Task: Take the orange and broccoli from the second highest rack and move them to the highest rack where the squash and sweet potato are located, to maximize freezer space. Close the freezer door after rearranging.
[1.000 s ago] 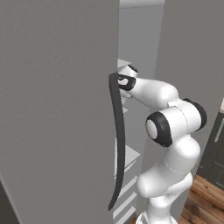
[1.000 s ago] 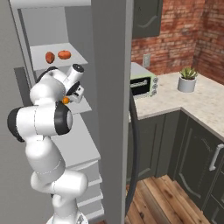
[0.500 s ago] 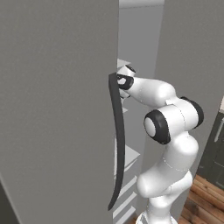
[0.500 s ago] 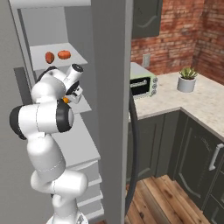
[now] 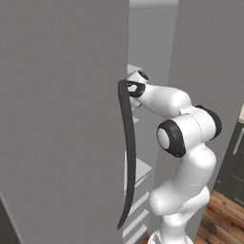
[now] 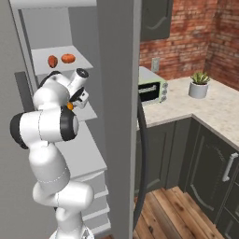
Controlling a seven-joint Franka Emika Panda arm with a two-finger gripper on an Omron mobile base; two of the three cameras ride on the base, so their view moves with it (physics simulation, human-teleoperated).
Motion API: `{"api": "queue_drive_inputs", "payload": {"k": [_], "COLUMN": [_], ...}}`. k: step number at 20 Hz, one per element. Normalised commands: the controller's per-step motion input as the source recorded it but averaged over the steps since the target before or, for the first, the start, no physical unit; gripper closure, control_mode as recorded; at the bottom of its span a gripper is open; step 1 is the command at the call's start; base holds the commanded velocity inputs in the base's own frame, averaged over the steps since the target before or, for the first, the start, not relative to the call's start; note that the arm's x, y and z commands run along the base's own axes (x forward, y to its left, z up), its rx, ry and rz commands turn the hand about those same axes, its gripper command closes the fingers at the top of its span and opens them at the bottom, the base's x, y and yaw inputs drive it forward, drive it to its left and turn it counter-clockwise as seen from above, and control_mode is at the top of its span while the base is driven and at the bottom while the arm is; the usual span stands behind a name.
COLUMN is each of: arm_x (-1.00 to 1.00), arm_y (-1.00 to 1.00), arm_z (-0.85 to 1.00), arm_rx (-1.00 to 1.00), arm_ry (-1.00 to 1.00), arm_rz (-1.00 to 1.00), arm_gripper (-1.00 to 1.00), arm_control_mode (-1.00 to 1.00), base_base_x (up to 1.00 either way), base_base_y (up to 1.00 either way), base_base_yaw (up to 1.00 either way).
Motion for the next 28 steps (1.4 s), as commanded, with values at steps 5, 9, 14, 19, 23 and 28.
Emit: {"api": "queue_drive_inputs", "payload": {"k": [5, 9, 14, 19, 23, 28], "arm_x": [0.31, 0.05, -0.04, 0.02, 0.19, 0.32], "arm_y": [0.15, 0.14, 0.05, 0.00, 0.03, 0.05], "arm_z": [-0.37, -0.38, -0.32, -0.13, -0.11, -0.13], "arm_rx": [0.00, -0.03, -0.01, 0.00, 0.00, 0.00], "arm_ry": [0.06, 0.13, 0.04, 0.00, 0.00, 0.00], "arm_rz": [0.00, 0.00, 0.00, 0.00, 0.00, 0.00], "arm_gripper": [-1.00, -1.00, -1.00, -1.00, -1.00, -1.00], "arm_control_mode": [-1.00, -1.00, -1.00, -1.00, -1.00, -1.00], "base_base_x": [0.00, 0.00, 0.00, 0.00, 0.00, 0.00], "base_base_y": [0.00, 0.00, 0.00, 0.00, 0.00, 0.00], "base_base_yaw": [0.00, 0.00, 0.00, 0.00, 0.00, 0.00]}}
